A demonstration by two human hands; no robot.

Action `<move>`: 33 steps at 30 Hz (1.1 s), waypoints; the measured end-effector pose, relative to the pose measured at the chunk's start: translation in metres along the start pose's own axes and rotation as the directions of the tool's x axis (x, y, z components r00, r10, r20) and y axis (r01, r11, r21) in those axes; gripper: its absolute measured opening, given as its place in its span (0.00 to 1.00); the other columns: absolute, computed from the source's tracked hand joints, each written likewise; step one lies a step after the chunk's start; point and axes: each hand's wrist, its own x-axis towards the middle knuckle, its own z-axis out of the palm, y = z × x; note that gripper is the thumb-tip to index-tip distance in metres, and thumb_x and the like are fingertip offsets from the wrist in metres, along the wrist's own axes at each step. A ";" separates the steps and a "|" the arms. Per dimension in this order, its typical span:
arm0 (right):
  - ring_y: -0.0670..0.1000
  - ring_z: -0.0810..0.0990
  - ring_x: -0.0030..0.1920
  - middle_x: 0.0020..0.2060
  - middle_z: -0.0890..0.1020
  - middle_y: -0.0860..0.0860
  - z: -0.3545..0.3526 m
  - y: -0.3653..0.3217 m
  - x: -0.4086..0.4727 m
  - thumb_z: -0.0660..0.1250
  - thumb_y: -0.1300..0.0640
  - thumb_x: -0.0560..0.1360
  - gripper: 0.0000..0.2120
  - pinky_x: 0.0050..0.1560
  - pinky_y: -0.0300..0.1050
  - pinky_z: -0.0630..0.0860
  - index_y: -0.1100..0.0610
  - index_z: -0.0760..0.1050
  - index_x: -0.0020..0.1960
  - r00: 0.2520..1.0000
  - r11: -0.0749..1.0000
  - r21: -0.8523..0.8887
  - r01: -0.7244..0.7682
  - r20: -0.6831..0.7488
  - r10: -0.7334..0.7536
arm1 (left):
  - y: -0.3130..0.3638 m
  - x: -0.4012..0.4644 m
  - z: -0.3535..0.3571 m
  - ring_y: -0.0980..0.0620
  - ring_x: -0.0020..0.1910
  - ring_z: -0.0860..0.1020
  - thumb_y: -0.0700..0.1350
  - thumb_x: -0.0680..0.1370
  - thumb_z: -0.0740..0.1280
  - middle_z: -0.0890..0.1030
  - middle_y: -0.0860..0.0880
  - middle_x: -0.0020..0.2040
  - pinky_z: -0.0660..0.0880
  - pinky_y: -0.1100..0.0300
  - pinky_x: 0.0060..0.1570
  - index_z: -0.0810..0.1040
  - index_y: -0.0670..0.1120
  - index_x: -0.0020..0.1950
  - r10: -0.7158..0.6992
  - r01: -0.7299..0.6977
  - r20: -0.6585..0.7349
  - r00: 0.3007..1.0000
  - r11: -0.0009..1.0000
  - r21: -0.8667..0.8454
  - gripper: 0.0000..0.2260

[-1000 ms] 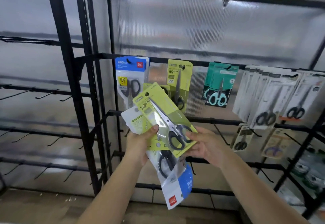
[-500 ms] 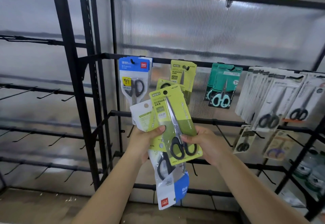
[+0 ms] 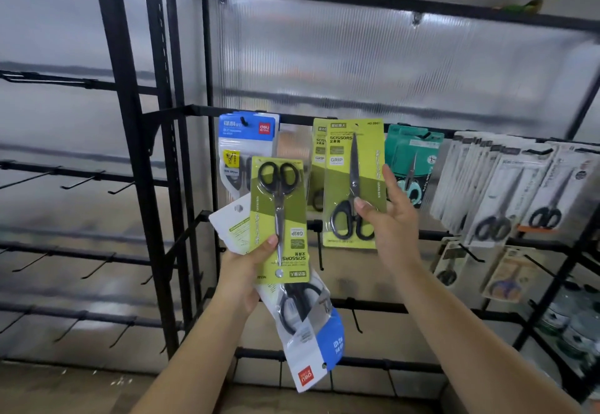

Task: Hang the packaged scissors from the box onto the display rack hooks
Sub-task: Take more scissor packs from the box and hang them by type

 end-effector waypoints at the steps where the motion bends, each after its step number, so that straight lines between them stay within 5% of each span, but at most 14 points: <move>1: 0.33 0.59 0.65 0.69 0.64 0.40 0.000 -0.001 0.002 0.68 0.67 0.72 0.33 0.63 0.27 0.58 0.49 0.62 0.72 1.000 1.000 -0.027 -0.015 0.004 0.015 | 0.000 0.000 -0.001 0.49 0.38 0.84 0.33 0.73 0.68 0.86 0.47 0.41 0.79 0.57 0.30 0.80 0.44 0.49 -0.002 0.002 -0.003 1.000 1.000 -0.003 0.09; 5: 0.36 0.59 0.64 0.65 0.66 0.38 0.003 -0.001 0.006 0.69 0.64 0.73 0.31 0.65 0.36 0.56 0.48 0.64 0.71 0.999 0.995 -0.082 -0.051 -0.019 0.049 | 0.001 0.000 -0.006 0.48 0.39 0.84 0.34 0.73 0.68 0.86 0.47 0.43 0.80 0.56 0.31 0.80 0.45 0.50 -0.008 0.008 -0.014 1.000 1.000 -0.004 0.09; 10: 0.33 0.63 0.60 0.58 0.67 0.35 0.001 0.009 0.000 0.69 0.64 0.72 0.30 0.53 0.18 0.59 0.48 0.65 0.70 0.994 0.990 -0.100 -0.099 -0.050 0.094 | 0.004 0.001 -0.010 0.48 0.38 0.84 0.34 0.74 0.68 0.86 0.47 0.42 0.79 0.56 0.30 0.80 0.44 0.51 -0.011 0.010 -0.033 0.999 1.000 -0.018 0.08; 13: 0.23 0.68 0.48 0.59 0.68 0.38 0.002 0.011 0.003 0.69 0.66 0.72 0.31 0.45 0.15 0.62 0.50 0.66 0.70 0.992 0.989 -0.098 -0.109 -0.070 0.102 | 0.006 0.001 -0.013 0.47 0.40 0.84 0.34 0.74 0.68 0.86 0.46 0.44 0.80 0.54 0.33 0.80 0.44 0.51 -0.007 0.006 -0.036 0.999 1.000 -0.013 0.09; 14: 0.24 0.69 0.51 0.62 0.69 0.38 0.004 0.010 0.006 0.69 0.66 0.72 0.31 0.47 0.23 0.70 0.50 0.65 0.71 0.992 0.988 -0.109 -0.113 -0.072 0.106 | 0.007 0.001 -0.014 0.47 0.40 0.84 0.34 0.73 0.68 0.86 0.46 0.44 0.80 0.53 0.34 0.80 0.44 0.52 -0.001 0.000 -0.039 0.999 1.000 -0.016 0.09; 15: 0.30 0.68 0.58 0.66 0.68 0.40 0.007 0.010 0.011 0.69 0.65 0.72 0.31 0.50 0.27 0.59 0.49 0.64 0.71 0.990 0.983 -0.134 -0.129 -0.071 0.120 | 0.008 0.002 -0.015 0.47 0.40 0.84 0.34 0.73 0.68 0.85 0.46 0.44 0.81 0.53 0.34 0.80 0.44 0.52 0.005 -0.006 -0.042 0.999 1.000 -0.022 0.10; 16: 0.38 0.66 0.65 0.69 0.67 0.43 0.009 0.009 0.018 0.69 0.64 0.73 0.31 0.61 0.33 0.59 0.47 0.63 0.72 0.988 0.973 -0.174 -0.152 -0.066 0.142 | 0.009 0.002 -0.015 0.47 0.40 0.84 0.34 0.73 0.68 0.85 0.46 0.44 0.81 0.53 0.34 0.80 0.44 0.52 0.010 -0.011 -0.044 0.999 1.000 -0.026 0.10; 17: 0.44 0.64 0.68 0.71 0.65 0.45 0.011 0.007 0.025 0.69 0.63 0.73 0.32 0.60 0.36 0.59 0.47 0.62 0.72 0.985 0.959 -0.224 -0.172 -0.053 0.164 | 0.010 0.002 -0.015 0.47 0.40 0.84 0.34 0.73 0.68 0.85 0.46 0.44 0.81 0.53 0.34 0.80 0.44 0.52 0.014 -0.015 -0.044 0.999 0.999 -0.028 0.10; 21: 0.52 0.68 0.67 0.73 0.63 0.49 0.015 0.011 0.046 0.67 0.62 0.74 0.34 0.51 0.33 0.65 0.46 0.56 0.75 0.964 0.862 -0.464 -0.204 0.057 0.259 | 0.011 0.000 -0.017 0.47 0.40 0.84 0.34 0.72 0.69 0.86 0.46 0.44 0.80 0.55 0.32 0.79 0.43 0.52 0.022 -0.023 -0.038 0.999 0.999 -0.033 0.10; 26: 0.55 0.67 0.68 0.71 0.64 0.55 0.022 0.023 0.036 0.68 0.59 0.74 0.33 0.65 0.49 0.65 0.52 0.57 0.75 0.948 0.734 -0.642 -0.221 0.035 0.316 | 0.010 -0.003 -0.020 0.47 0.40 0.84 0.38 0.65 0.71 0.85 0.45 0.44 0.79 0.56 0.32 0.80 0.43 0.51 0.028 -0.030 -0.033 0.999 0.998 -0.056 0.14; 30: 0.47 0.72 0.57 0.62 0.74 0.50 0.033 0.024 0.005 0.66 0.58 0.75 0.21 0.53 0.38 0.69 0.53 0.69 0.68 0.958 0.838 -0.509 -0.196 0.082 0.274 | 0.005 -0.005 -0.023 0.47 0.40 0.84 0.36 0.69 0.70 0.85 0.45 0.44 0.80 0.55 0.33 0.80 0.43 0.52 0.011 -0.013 -0.043 0.999 0.999 -0.053 0.12; 33: 0.41 0.80 0.45 0.47 0.82 0.45 0.044 0.021 -0.016 0.68 0.55 0.75 0.07 0.39 0.30 0.72 0.52 0.76 0.53 0.898 0.897 -0.376 -0.231 0.273 0.346 | 0.000 -0.007 -0.018 0.47 0.40 0.84 0.35 0.70 0.69 0.85 0.45 0.44 0.81 0.55 0.33 0.79 0.42 0.52 -0.004 0.003 -0.033 0.999 0.999 -0.049 0.11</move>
